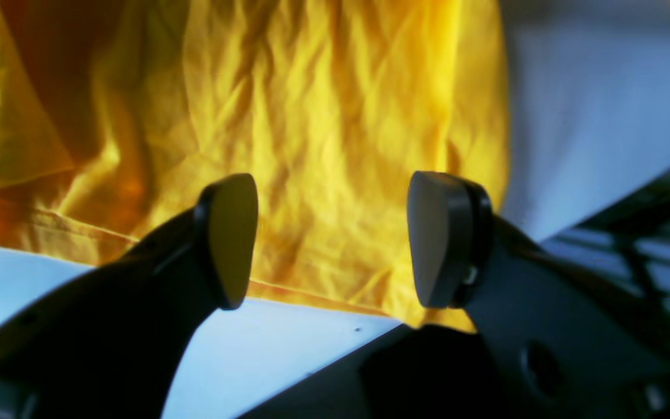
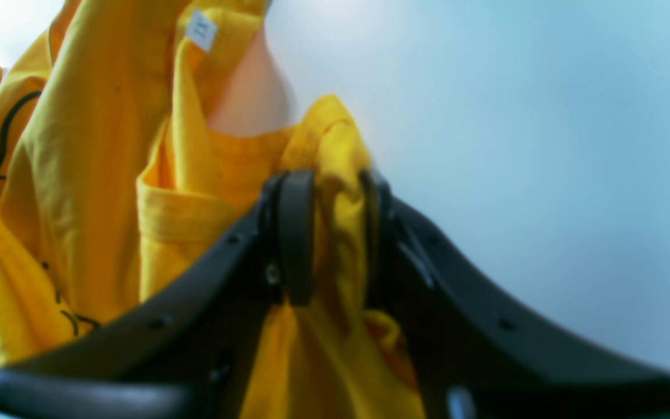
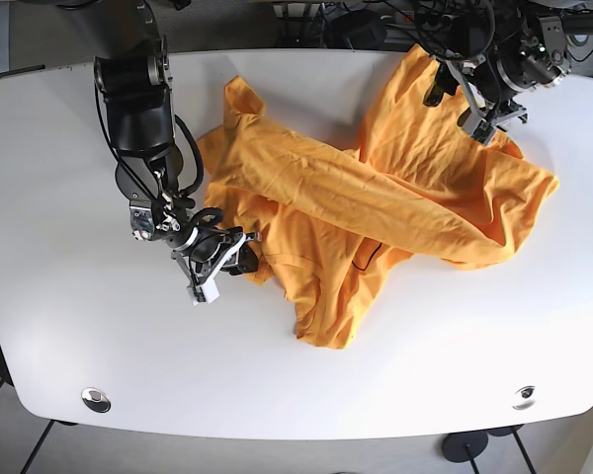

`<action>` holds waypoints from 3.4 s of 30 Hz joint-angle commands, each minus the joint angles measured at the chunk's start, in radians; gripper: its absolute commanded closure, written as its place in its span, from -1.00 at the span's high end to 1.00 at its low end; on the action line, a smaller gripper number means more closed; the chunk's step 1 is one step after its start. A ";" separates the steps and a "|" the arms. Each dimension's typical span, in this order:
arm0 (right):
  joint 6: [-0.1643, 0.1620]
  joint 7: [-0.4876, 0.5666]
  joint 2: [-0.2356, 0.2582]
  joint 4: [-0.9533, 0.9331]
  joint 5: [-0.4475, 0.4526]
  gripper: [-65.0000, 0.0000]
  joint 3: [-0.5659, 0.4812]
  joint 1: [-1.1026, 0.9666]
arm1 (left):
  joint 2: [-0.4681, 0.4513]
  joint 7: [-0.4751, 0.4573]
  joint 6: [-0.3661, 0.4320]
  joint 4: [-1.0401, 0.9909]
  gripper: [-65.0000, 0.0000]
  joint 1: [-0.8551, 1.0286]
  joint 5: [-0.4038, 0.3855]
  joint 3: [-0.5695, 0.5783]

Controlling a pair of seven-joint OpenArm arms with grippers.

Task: Fold the T-shirt properly
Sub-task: 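Release the shirt and regrasp its edges with both grippers, then gather the orange shirt with both grippers and lift it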

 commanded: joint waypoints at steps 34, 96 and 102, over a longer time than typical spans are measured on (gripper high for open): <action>0.003 -0.007 0.025 0.083 -0.003 -0.94 0.148 -0.007 | -0.048 -0.283 -0.001 -0.160 -0.93 0.000 0.398 0.040; -0.005 -0.387 0.128 0.517 0.003 -0.94 0.291 0.340 | 0.295 -0.571 0.332 -1.492 0.15 -1.249 0.392 0.298; -0.005 -0.386 0.128 0.517 0.003 -0.94 0.292 0.340 | 0.292 -0.507 0.213 -1.489 -0.22 -1.184 0.392 0.295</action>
